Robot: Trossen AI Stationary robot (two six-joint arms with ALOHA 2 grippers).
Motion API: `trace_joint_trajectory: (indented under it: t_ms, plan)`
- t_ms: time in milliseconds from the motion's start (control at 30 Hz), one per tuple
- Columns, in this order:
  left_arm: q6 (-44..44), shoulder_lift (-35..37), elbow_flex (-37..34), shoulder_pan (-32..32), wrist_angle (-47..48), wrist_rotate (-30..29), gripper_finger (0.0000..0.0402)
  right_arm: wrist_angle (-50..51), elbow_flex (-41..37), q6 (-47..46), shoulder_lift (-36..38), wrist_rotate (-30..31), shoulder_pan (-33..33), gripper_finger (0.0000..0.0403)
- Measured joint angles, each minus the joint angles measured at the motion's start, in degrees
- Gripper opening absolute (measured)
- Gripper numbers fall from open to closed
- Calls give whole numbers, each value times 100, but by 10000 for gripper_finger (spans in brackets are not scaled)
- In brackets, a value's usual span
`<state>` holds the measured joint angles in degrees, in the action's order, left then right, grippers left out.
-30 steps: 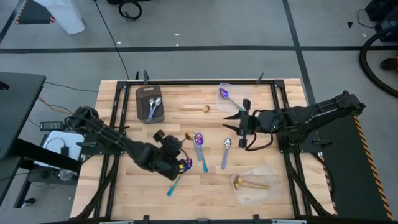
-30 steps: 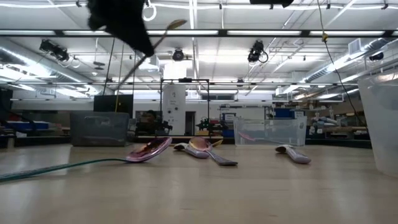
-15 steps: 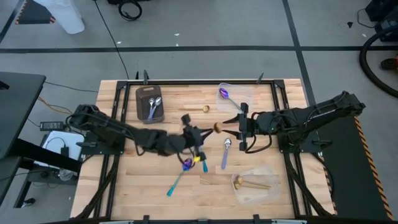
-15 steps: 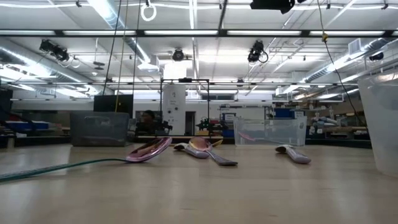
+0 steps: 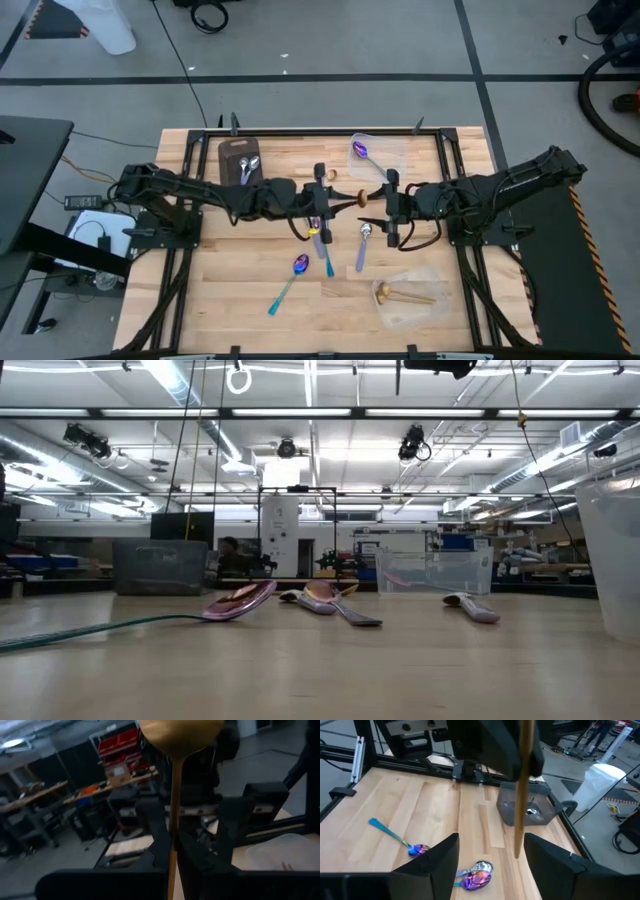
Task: Sort silverware by color (type)
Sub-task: Put the yellow spoon into the bottom transparent bin
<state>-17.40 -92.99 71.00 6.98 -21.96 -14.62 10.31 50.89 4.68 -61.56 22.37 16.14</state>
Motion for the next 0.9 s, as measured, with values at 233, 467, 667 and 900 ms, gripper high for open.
trace_joint_trajectory:
  t_ms: [233, 467, 667, 900]
  plan:
    - [-40, 4, 2, -120, -249, 474, 24, -15, 2, 3, 0, -127, -2, 236]
    - [-101, 5, 2, -120, -447, 686, 25, -375, 4, 176, 0, -310, 2, 236]
    - [-84, 7, 4, -111, -443, 708, 25, -678, 9, 459, -33, -299, 2, 228]
    - [176, 7, 4, -103, -417, 982, 25, -778, 9, 580, -31, -197, 2, 177]
